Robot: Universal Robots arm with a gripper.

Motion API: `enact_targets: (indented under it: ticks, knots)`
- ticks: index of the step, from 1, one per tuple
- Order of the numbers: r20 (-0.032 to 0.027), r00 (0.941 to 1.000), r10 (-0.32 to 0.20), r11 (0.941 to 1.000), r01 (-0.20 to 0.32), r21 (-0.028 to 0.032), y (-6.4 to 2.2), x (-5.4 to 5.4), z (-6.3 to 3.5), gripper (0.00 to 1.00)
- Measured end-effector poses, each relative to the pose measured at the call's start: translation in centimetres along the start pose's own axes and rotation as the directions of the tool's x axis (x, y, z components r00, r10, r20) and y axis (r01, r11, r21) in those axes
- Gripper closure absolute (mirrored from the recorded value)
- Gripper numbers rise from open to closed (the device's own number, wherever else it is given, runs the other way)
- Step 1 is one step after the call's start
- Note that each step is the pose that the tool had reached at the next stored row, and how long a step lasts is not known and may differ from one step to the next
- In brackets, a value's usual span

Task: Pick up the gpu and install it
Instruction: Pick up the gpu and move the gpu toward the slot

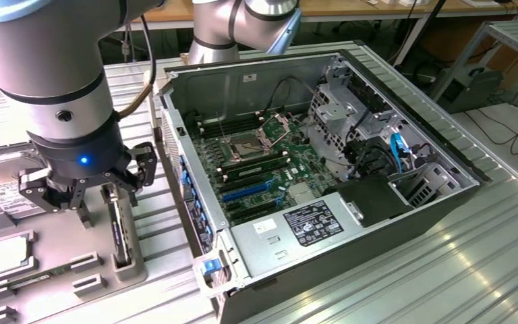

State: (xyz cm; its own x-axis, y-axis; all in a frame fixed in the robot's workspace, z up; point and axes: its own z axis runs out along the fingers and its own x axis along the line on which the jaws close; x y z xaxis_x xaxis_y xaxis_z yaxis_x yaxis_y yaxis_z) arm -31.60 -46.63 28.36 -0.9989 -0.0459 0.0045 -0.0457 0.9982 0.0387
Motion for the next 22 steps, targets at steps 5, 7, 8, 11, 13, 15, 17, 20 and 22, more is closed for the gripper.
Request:
enact_targets:
  ticks: [5, 7, 8, 11, 13, 15, 17, 20, 22]
  knots:
    - [-0.0004, 1.0000, 0.004, 1.0000, -0.004, 0.0044, 0.30, 0.0, 0.74, 0.34]
    - [-0.0005, 1.0000, 0.004, 1.0000, -0.004, 0.0064, 0.64, 0.0, 0.91, 0.34]
    - [-0.0006, 1.0000, 0.004, 1.0000, -0.004, 0.0069, 0.79, 0.0, 1.02, 0.34]
    - [-0.0009, 1.0000, 0.005, 0.9999, -0.005, 0.0088, 0.95, 0.0, 1.36, 0.34]
    - [-0.0016, 1.0000, 0.010, 0.9999, -0.010, 0.0095, 0.96, -0.1, 1.60, 0.34]
    - [-0.0019, 0.9999, 0.014, 0.9999, -0.014, 0.0097, 0.97, -0.1, 1.87, 0.34]
    - [-0.0023, 0.9998, 0.018, 0.9998, -0.018, 0.0097, 0.96, -0.1, 2.12, 0.34]
    - [-0.0035, 0.9998, 0.021, 0.9997, -0.021, 0.0097, 0.97, -0.1, 2.41, 0.34]
    - [-0.0046, 0.9997, 0.022, 0.9997, -0.022, 0.0097, 0.97, -0.1, 2.58, 0.34]
